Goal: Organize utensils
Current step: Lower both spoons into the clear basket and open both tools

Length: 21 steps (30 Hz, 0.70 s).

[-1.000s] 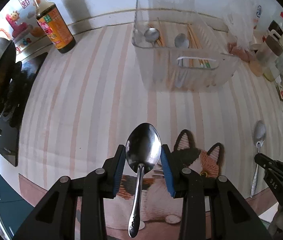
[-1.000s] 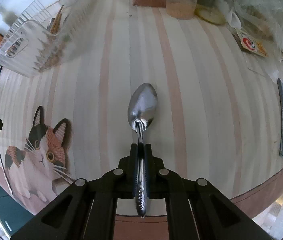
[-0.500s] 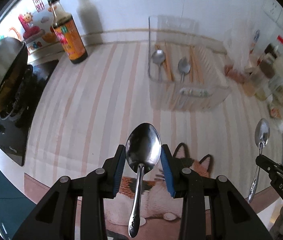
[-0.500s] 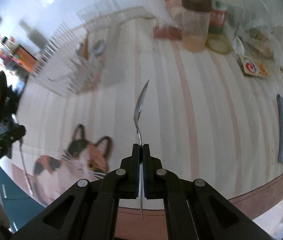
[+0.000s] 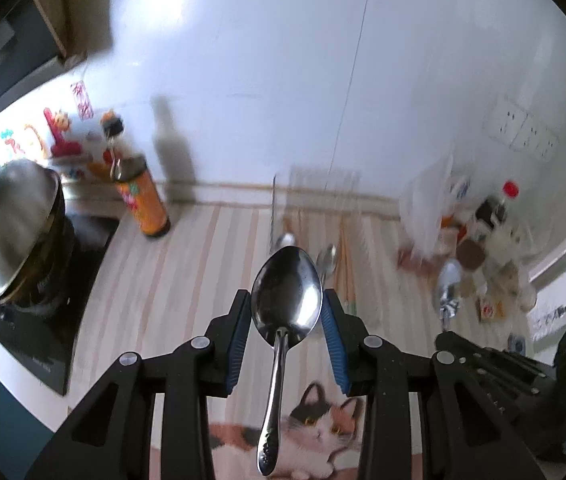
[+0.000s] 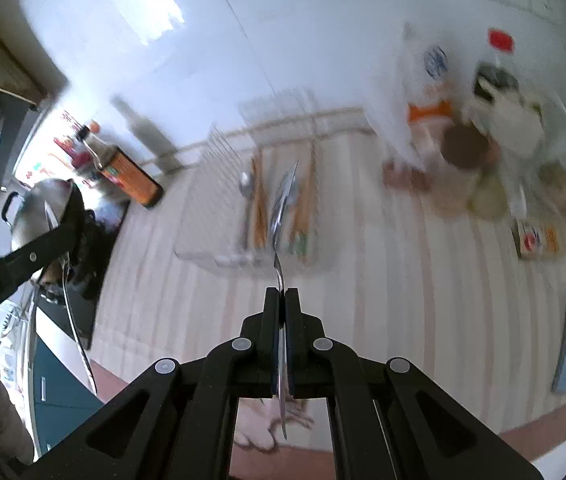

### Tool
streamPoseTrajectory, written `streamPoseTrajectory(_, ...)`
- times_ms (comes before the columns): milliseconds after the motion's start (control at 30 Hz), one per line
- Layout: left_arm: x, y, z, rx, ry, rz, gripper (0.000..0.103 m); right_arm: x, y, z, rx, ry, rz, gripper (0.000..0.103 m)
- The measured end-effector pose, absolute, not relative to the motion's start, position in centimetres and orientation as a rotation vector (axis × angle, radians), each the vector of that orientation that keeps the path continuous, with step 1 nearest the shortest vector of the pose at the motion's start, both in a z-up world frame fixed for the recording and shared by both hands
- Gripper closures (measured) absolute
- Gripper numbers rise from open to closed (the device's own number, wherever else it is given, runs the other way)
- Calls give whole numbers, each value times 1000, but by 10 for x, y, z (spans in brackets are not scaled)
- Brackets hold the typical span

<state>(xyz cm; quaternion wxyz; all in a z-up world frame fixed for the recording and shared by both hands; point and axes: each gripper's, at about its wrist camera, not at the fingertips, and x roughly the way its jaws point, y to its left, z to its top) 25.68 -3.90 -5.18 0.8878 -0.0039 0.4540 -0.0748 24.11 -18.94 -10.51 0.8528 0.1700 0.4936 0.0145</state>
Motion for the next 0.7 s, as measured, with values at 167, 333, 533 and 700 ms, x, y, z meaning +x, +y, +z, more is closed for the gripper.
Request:
streamPoseTrajectory(167, 285, -49, -42, -6, 935, -174, 71, 279, -188, -90, 354, 997, 42, 101)
streamPoseTrajectory(333, 319, -55, -50, -56, 991, -202, 71, 317, -193, -88, 368, 997, 44, 101)
streamPoseTrajectory(533, 364, -55, -80, -124, 1092, -219, 71, 354, -198, -102, 394, 1032, 52, 101)
streamPoseTrajectory(700, 398, -53, -111, -167, 1184, -216, 71, 383, -205, -126, 423, 1084, 55, 101)
